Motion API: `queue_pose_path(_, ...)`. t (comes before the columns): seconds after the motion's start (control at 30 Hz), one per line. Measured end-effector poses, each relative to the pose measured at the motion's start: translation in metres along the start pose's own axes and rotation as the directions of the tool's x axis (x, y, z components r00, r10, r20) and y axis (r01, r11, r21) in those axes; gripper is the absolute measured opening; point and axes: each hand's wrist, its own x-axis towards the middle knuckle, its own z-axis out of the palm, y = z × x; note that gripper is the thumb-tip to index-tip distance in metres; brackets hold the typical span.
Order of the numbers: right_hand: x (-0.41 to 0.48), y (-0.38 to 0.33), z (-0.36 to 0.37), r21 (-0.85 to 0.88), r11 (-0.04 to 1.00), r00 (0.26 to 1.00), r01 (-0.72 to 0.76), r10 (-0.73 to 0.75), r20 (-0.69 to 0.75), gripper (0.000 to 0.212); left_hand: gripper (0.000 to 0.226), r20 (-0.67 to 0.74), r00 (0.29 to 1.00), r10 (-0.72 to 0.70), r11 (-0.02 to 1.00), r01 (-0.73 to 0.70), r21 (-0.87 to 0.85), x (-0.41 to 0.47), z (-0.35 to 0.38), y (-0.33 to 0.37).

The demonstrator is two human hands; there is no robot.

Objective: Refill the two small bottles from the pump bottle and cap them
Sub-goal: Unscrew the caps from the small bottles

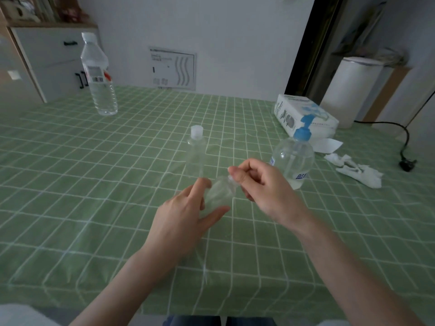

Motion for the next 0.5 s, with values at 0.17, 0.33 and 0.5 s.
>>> queue_pose_path(0.17, 0.001, 0.005, -0.003, 0.033, 0.999, 0.999, 0.016, -0.017, 0.028, 0.032, 0.066, 0.063, 0.998, 0.009, 1.000, -0.009, -0.003, 0.005, 0.000, -0.005)
queue_pose_path(0.33, 0.000, 0.006, -0.004, 0.020, 0.997, 0.994, 0.081, -0.082, 0.072, 0.036, 0.058, 0.164, 0.986, -0.026, 0.976, 0.061, -0.207, 0.008, 0.001, -0.009)
queue_pose_path(0.5, 0.001, 0.007, -0.016, -0.019, 0.998, 0.975, 0.057, -0.052, 0.214, 0.006, 0.055, 0.196, 0.980, -0.022, 0.975, 0.064, -0.213, 0.010, -0.001, -0.014)
